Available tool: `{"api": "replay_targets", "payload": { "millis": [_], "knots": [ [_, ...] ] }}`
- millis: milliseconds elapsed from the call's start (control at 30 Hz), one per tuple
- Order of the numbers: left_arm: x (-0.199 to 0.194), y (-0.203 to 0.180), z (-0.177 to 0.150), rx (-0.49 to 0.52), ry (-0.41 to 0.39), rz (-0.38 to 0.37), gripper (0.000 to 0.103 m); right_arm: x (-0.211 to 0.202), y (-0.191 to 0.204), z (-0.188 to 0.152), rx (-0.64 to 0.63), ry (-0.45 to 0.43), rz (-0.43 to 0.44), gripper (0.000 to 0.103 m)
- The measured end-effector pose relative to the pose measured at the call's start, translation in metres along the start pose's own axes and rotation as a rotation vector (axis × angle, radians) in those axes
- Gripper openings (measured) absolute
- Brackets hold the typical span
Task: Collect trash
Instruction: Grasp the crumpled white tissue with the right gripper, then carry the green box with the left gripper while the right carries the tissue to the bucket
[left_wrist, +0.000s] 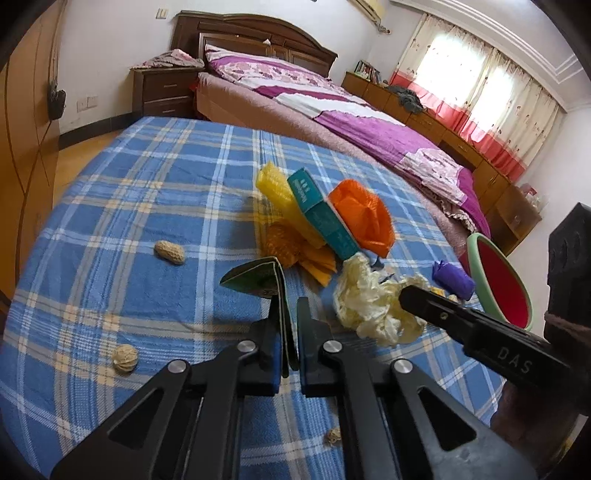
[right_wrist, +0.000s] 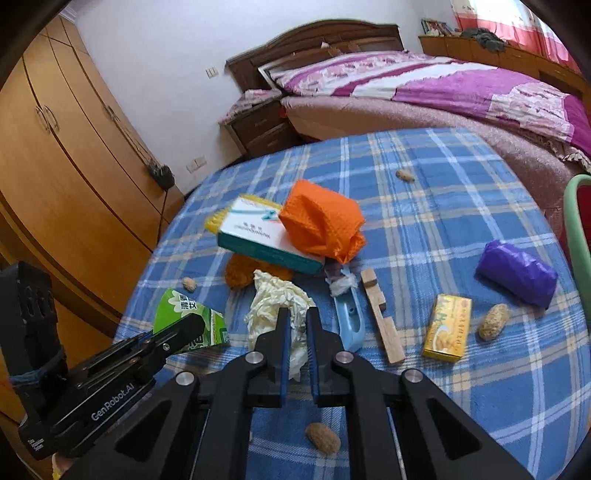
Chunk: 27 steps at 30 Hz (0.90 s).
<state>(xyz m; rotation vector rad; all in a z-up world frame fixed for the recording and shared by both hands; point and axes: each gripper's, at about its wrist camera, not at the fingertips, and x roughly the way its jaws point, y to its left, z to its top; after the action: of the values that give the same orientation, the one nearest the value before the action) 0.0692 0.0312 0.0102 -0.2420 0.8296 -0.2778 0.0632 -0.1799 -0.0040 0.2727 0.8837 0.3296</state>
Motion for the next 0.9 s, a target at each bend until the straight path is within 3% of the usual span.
{"api": "replay_targets", "payload": {
  "millis": [400,900],
  "knots": [
    [-0.032,-0.022,0.014,0.027,-0.073,-0.037,0.005,-0.067,-0.001,0.004,-0.005,-0.171,0.006,0.009],
    [-0.037,-0.092,0.03,0.089,-0.019,-0.232,0.005,-0.145,-0.056,0.005,0.074,-0.324,-0.101,0.009]
  ]
}}
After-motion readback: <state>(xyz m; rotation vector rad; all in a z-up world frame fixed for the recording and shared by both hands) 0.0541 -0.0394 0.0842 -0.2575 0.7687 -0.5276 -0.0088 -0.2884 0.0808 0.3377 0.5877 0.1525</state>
